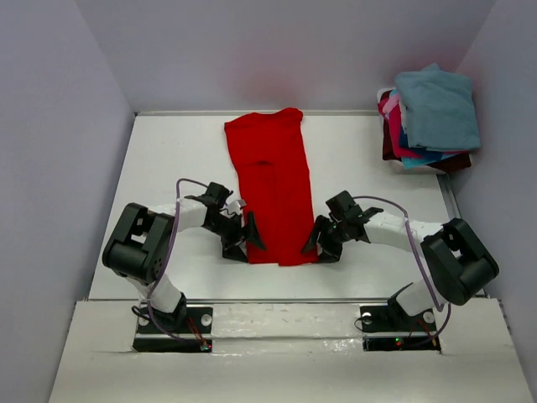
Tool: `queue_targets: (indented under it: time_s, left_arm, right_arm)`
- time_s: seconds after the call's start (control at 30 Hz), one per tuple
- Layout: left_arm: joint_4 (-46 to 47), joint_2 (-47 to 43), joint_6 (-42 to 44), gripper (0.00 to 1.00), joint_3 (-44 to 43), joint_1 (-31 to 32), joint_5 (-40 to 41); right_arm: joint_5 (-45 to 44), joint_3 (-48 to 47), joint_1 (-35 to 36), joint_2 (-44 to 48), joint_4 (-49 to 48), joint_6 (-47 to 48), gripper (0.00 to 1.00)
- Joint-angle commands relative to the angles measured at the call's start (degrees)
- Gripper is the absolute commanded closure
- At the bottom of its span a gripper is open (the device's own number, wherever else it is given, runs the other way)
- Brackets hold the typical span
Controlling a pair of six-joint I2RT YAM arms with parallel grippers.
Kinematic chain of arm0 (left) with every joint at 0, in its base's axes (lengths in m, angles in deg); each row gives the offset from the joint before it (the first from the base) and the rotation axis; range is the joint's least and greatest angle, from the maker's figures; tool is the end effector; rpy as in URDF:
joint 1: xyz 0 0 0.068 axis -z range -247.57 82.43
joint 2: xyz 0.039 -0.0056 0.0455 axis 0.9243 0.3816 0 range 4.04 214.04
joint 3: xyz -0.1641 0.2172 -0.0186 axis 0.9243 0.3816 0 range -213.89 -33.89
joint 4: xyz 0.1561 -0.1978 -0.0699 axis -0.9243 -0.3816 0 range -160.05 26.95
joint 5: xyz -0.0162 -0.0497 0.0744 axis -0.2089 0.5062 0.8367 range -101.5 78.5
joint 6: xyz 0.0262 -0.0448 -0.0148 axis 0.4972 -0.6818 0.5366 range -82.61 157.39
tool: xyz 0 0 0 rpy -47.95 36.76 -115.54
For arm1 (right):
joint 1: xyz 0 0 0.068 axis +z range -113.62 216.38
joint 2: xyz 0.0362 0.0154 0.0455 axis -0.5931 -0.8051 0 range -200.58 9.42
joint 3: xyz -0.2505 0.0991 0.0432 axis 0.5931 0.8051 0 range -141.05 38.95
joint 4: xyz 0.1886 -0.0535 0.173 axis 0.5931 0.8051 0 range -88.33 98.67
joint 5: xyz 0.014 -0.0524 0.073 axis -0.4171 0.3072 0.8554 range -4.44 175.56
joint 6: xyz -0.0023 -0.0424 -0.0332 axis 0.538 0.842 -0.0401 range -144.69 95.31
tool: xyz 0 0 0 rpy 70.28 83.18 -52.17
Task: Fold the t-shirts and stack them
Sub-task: Fold the tshirt
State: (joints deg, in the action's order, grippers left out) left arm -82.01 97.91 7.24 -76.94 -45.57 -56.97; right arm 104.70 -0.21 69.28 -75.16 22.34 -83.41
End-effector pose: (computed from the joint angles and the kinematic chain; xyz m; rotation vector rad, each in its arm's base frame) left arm 0.2440 -0.1260 0.1320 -0.0096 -2.8214 1.2796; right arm 0.2065 0.1475 0.1455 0.5623 2.9304 0.8032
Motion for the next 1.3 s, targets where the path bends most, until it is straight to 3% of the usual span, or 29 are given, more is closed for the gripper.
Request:
queue_targets:
  time_s: [0.0, 0.1, 0.2, 0.3, 0.43, 0.83, 1.27]
  left_arm:
    - [0.77, -0.35, 1.68, 0.15, 2.79, -0.03, 6.80]
    - [0.85, -0.26, 1.76, 0.19, 2.79, -0.03, 7.33]
    - [0.68, -0.08, 1.85, 0.33, 2.71, -0.03, 7.68]
    - [0.50, 0.09, 1.76, 0.38, 2.44, -0.03, 8.03]
    - [0.42, 0.09, 1.59, 0.52, 2.18, -0.03, 9.17]
    - [1.56, 0.97, 1.32, 0.74, 1.65, -0.03, 9.53]
    - [1.56, 0.36, 1.76, 0.87, 2.62, -0.03, 9.97]
  right_arm:
    - [-1.91, 1.45, -0.30, -1.65, -2.04, 0.80, 0.37]
    - [-2.35, 1.36, -0.30, -0.77, -1.51, 0.89, 0.37]
    - [-2.79, 1.36, -0.30, -0.42, -0.63, 1.15, 0.37]
    - [-2.96, 1.71, -0.30, -0.07, -0.28, 1.15, 0.37]
    - [-3.49, 1.63, -0.30, 0.46, 0.69, 1.33, 0.37]
    - [-5.42, 1.80, -0.30, 2.13, 1.75, 1.41, 0.38]
    - [-6.13, 1.45, -0.30, 0.03, 0.08, 2.12, 0.52]
